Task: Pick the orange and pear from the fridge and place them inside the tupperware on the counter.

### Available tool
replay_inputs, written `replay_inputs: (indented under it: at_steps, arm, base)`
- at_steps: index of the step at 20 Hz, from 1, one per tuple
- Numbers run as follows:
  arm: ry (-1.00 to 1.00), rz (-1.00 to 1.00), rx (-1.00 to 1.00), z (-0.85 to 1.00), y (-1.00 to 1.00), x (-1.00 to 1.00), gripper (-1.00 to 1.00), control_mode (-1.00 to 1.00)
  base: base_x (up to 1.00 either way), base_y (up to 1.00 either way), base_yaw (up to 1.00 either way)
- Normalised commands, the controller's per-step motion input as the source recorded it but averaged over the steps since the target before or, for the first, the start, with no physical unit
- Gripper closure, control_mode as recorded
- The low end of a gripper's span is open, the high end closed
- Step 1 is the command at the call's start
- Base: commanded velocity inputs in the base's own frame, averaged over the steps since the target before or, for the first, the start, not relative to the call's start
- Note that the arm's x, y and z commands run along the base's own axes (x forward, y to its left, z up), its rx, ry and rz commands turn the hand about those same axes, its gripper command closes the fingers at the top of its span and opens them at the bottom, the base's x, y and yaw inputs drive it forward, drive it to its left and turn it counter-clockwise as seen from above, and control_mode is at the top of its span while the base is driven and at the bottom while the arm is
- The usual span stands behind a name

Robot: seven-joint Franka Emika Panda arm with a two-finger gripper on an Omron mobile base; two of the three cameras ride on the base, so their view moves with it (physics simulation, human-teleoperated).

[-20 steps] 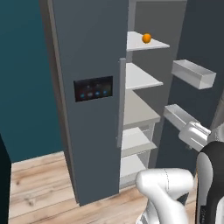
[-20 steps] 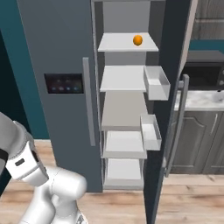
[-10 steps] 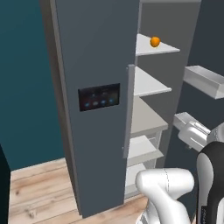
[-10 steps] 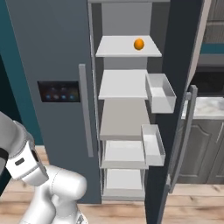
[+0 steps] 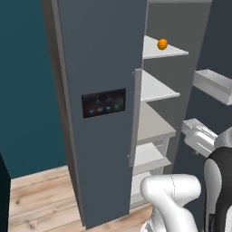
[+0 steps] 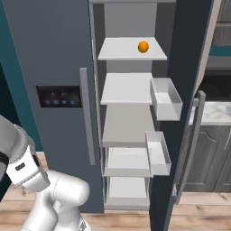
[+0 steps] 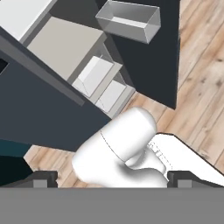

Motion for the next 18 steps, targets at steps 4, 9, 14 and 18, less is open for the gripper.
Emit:
replay_inputs:
  at_steps: [4,9,14,18]
  arm:
    - [0.0,0.0,0.0,0.0,0.0,0.0,-1.0,1.0]
    - [0.0,0.0,0.0,0.0,0.0,0.0,-1.0,1.0]
    - [0.0,0.0,0.0,0.0,0.0,0.0,-1.0,1.0]
    - [0.0,0.0,0.0,0.0,0.0,0.0,-1.0,1.0]
  base:
    - [0.42,-0.26,0.0]
    - [0.48,-0.3,0.0]
    - [0.55,-0.29,0.0]
    - [0.64,-0.23,0.0]
